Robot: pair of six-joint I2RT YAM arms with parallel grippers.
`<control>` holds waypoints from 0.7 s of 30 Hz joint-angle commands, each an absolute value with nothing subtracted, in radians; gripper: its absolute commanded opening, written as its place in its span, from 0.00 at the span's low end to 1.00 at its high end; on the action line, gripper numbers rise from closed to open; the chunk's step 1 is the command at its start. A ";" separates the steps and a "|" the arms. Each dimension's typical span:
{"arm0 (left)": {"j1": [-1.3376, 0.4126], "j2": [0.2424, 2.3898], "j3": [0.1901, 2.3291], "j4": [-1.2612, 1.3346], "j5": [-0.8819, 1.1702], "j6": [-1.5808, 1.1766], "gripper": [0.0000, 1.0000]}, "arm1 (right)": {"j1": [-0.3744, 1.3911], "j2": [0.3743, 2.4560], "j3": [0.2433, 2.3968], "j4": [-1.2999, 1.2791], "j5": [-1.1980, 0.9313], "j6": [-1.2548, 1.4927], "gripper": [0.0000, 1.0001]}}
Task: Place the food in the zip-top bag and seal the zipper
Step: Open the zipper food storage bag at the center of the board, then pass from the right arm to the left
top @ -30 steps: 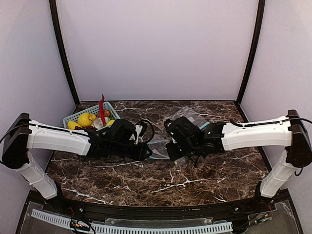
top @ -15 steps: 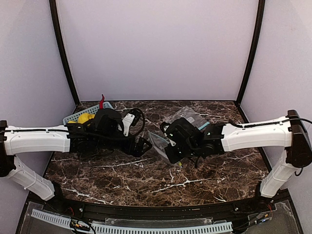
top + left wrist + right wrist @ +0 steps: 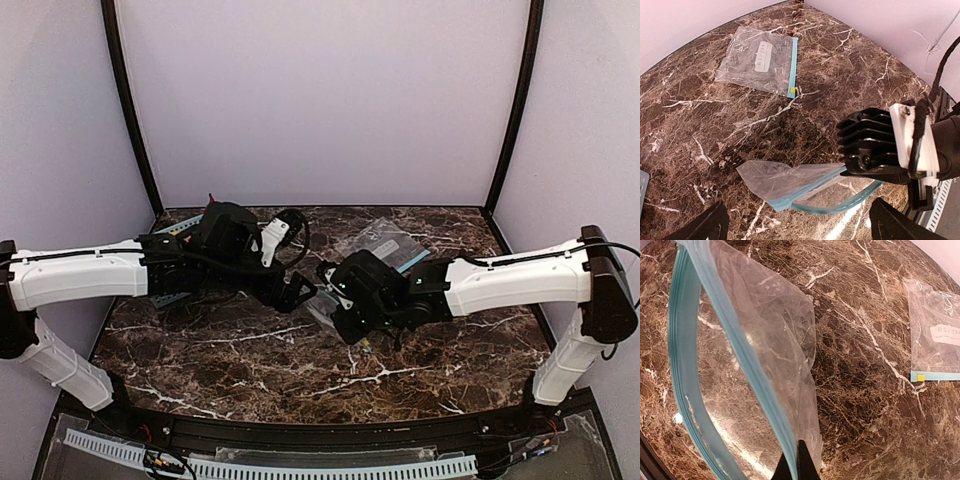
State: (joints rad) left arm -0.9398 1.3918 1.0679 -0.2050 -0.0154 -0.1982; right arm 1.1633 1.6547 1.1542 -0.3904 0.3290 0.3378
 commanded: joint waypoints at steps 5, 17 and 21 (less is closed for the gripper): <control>-0.917 1.448 1.114 -0.260 0.048 -0.126 0.98 | 1.180 1.672 1.183 -0.391 0.315 0.320 0.00; -0.900 1.461 1.104 -0.258 0.092 -0.082 0.70 | 1.179 1.668 1.178 -0.382 0.296 0.309 0.00; -0.901 1.474 1.115 -0.261 0.103 -0.070 0.60 | 1.181 1.667 1.175 -0.380 0.293 0.310 0.00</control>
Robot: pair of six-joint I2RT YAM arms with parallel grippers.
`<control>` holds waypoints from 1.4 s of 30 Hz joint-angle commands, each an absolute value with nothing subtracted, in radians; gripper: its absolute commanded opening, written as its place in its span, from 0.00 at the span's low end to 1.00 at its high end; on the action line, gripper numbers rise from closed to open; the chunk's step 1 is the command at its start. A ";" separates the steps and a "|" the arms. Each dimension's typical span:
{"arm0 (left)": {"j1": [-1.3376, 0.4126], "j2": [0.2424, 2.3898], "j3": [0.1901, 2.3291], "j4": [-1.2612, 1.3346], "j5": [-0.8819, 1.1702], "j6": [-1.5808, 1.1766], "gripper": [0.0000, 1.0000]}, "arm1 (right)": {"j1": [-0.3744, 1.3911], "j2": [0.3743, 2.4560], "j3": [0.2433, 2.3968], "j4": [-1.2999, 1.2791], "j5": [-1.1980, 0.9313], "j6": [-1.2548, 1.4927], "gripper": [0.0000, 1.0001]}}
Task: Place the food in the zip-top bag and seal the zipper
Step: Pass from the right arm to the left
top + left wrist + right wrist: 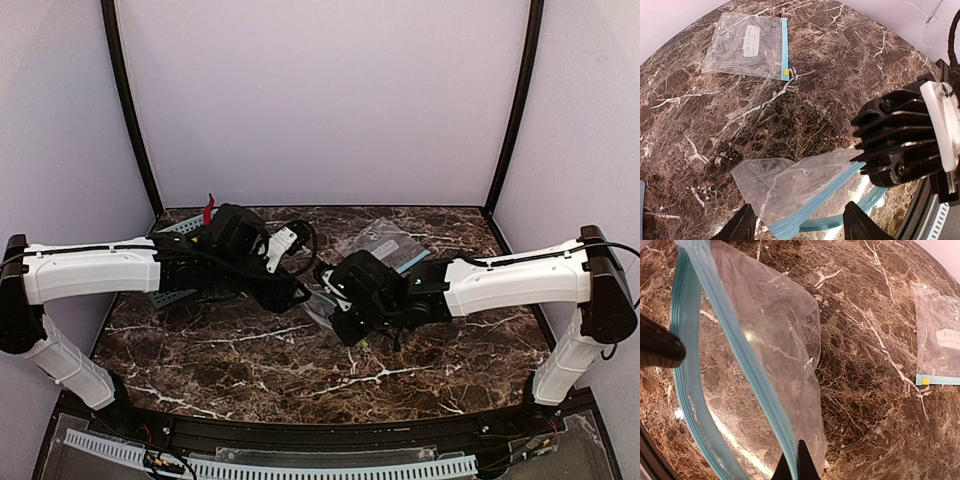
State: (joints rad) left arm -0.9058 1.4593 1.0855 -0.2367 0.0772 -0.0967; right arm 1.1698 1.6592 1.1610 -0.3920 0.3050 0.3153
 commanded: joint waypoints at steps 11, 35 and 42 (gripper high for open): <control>-0.900 1.480 1.092 -0.272 0.126 -0.070 0.34 | 1.181 1.670 1.181 -0.390 0.327 0.322 0.00; -0.945 1.302 0.768 0.071 -0.126 -0.496 0.01 | 1.152 1.686 1.220 -0.541 0.460 0.619 0.54; -0.987 1.265 0.698 0.181 -0.300 -0.616 0.01 | 1.151 1.722 1.258 -0.571 0.459 0.699 0.57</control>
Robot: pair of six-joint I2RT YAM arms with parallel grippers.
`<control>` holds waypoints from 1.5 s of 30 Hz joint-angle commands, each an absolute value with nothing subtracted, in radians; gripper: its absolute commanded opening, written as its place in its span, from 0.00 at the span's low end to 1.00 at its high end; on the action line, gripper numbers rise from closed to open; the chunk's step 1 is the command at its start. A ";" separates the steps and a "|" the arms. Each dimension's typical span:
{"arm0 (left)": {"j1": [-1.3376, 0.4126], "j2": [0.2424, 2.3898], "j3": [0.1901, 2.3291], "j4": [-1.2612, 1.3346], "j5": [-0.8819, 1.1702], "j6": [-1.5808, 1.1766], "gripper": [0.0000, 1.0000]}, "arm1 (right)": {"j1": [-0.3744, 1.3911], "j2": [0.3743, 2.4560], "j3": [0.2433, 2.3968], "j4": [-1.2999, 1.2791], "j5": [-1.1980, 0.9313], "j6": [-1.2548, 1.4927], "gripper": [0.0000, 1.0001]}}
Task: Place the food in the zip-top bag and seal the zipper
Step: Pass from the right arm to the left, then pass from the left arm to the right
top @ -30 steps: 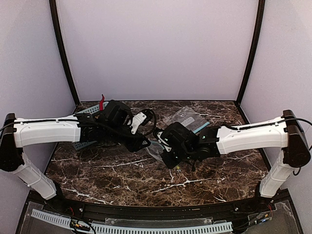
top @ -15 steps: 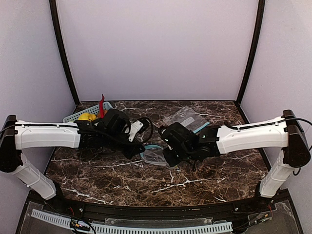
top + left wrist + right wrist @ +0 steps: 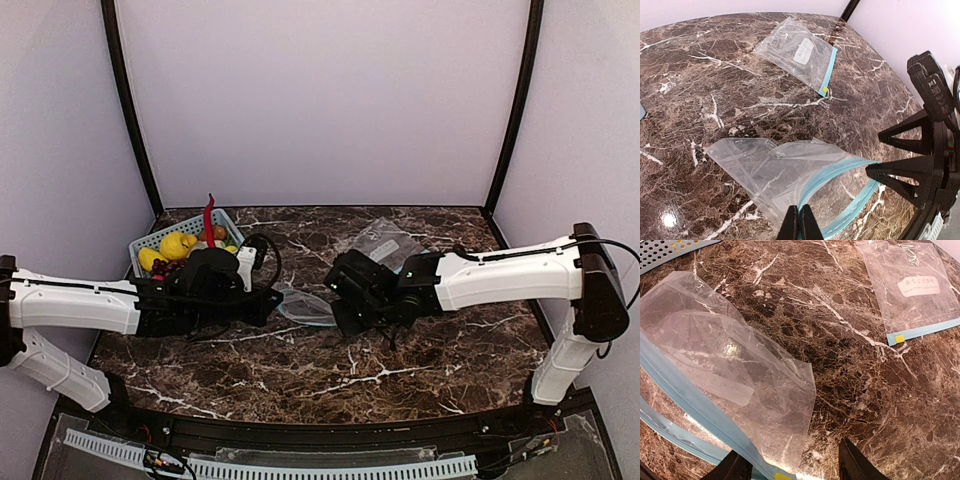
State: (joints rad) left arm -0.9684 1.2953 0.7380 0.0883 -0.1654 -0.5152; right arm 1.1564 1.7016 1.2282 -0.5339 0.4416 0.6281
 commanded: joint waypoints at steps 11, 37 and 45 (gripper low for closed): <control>-1.009 1.253 0.654 0.262 -0.382 -0.706 0.01 | 1.116 1.716 1.199 -0.479 0.412 0.850 0.62; -1.012 1.260 0.626 0.298 -0.349 -0.750 0.01 | 1.070 1.710 1.075 -0.266 0.322 0.937 0.46; -1.011 1.263 0.621 0.300 -0.333 -0.753 0.01 | 1.062 1.710 1.066 -0.238 0.316 0.940 0.36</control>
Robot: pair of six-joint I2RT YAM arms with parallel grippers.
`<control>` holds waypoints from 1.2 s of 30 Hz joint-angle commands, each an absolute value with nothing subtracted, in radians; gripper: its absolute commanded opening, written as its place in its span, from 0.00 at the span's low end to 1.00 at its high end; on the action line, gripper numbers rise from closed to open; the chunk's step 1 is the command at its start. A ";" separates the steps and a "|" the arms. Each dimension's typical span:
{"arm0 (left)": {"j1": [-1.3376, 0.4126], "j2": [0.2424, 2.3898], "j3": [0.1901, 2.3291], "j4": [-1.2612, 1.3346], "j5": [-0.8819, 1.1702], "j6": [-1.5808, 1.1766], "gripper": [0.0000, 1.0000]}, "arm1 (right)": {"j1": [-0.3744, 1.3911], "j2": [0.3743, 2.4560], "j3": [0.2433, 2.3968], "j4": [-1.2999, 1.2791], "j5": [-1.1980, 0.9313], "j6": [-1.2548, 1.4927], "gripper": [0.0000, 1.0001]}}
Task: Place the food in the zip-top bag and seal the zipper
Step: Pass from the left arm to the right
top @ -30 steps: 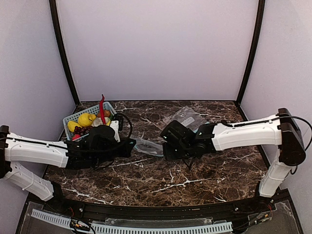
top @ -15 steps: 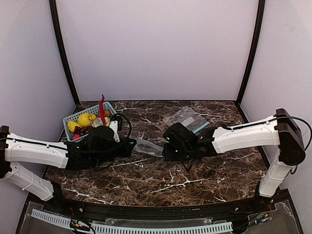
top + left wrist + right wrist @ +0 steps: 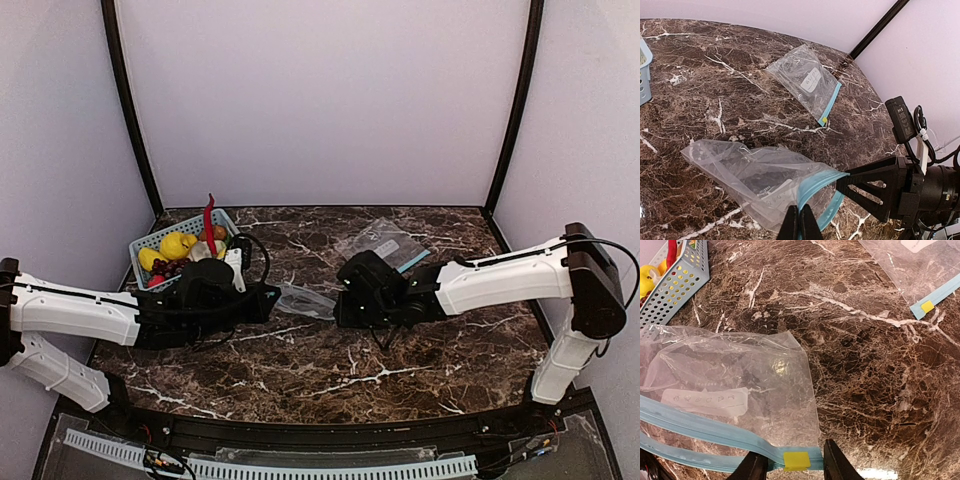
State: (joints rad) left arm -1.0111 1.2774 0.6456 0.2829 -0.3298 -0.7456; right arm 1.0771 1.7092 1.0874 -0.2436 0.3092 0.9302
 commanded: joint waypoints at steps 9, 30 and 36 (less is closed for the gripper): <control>-1.011 1.278 0.621 0.304 -0.302 -0.759 0.01 | 1.057 1.695 1.059 -0.229 0.342 0.936 0.22; -1.010 1.216 0.707 0.132 -0.223 -0.610 0.53 | 1.053 1.609 1.036 -0.260 0.367 0.657 0.00; -1.007 1.117 0.843 -0.119 -0.159 -0.505 0.84 | 1.053 1.606 1.100 -0.421 0.392 0.604 0.00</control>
